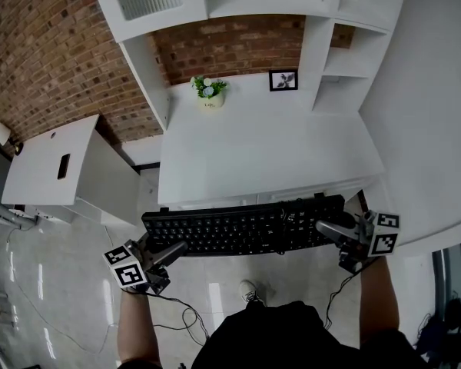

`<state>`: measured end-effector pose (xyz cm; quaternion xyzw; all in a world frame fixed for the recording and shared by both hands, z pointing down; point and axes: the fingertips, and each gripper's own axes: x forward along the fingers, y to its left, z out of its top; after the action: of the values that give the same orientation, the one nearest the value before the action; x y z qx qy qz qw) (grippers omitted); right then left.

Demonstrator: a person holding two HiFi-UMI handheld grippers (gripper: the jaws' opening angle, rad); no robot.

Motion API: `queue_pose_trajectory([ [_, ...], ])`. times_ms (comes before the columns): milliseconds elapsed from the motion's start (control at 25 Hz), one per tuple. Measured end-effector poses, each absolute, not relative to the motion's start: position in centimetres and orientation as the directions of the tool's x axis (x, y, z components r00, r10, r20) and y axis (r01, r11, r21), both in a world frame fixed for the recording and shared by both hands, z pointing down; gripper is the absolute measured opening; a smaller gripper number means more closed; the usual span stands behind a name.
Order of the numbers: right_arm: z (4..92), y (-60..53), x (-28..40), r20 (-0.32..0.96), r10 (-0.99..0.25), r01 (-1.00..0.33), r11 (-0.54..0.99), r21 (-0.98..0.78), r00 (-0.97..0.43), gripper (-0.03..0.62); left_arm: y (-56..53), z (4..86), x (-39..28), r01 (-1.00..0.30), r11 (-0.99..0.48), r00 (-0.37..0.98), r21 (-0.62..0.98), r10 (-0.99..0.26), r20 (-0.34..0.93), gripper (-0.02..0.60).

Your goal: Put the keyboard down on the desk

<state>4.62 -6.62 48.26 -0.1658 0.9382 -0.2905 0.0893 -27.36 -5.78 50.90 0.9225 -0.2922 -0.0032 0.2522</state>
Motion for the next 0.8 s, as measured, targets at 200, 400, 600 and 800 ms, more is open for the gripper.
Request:
queue_pose_trajectory([
  [200,47.6,-6.8,3.6,-0.073,-0.366,-0.263,0.78,-0.568,-0.928,0.126,-6.1,50.4,-28.4,-0.534,-0.706,0.831,0.465,-0.539,0.136,0.284],
  [400,47.5,-7.4,3.0,-0.077,-0.368,-0.263,0.782,-0.565,-0.927,0.126,-6.9,50.2,-28.9,-0.533,-0.712,0.833,0.457,-0.536,0.137,0.284],
  [600,47.5,-7.7,3.2,-0.079,-0.373,-0.266,0.779,-0.569,-0.925,0.126,-7.3,50.0,-28.8,-0.534,-0.71,0.833,0.459,-0.534,0.143,0.284],
  [800,47.9,-10.4,3.1,-0.082,-0.372,-0.261,0.777,-0.573,-0.925,0.127,-9.7,50.1,-28.9,-0.541,-0.703,0.829,0.461,-0.538,0.153,0.284],
])
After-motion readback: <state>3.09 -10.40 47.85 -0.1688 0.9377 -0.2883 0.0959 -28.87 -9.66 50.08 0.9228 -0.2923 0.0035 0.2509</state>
